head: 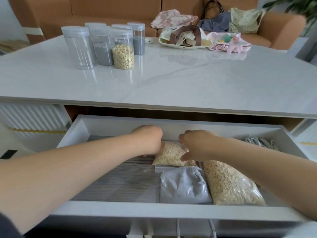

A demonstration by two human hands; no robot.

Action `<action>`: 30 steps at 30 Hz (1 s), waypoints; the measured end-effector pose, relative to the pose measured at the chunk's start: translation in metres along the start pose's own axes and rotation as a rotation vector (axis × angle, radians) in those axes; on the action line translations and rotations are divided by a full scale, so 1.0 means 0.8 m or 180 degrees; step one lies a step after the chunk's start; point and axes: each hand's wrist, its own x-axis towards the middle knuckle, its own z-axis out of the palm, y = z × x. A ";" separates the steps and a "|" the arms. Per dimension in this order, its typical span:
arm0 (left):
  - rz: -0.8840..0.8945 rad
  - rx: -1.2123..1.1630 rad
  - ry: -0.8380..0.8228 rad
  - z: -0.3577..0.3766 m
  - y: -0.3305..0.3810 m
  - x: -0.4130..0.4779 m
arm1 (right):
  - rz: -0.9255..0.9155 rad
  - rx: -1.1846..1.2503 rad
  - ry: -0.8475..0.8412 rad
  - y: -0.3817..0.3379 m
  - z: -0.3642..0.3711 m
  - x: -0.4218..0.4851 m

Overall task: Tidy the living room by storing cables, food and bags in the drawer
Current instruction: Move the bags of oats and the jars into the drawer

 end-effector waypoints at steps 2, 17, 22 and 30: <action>0.0071 -0.0300 -0.0085 -0.018 0.001 -0.006 | 0.0014 0.0068 0.0147 0.002 -0.017 -0.010; 0.0118 -0.1825 0.0128 -0.157 -0.030 -0.028 | 0.0199 0.1516 0.1437 0.005 -0.137 -0.021; 0.0017 -0.2078 0.0788 -0.174 -0.050 -0.017 | 0.0336 0.1837 0.1712 0.000 -0.154 0.018; 0.0566 0.0254 0.3272 -0.206 -0.126 0.020 | 0.0350 0.1986 0.2565 -0.026 -0.205 0.106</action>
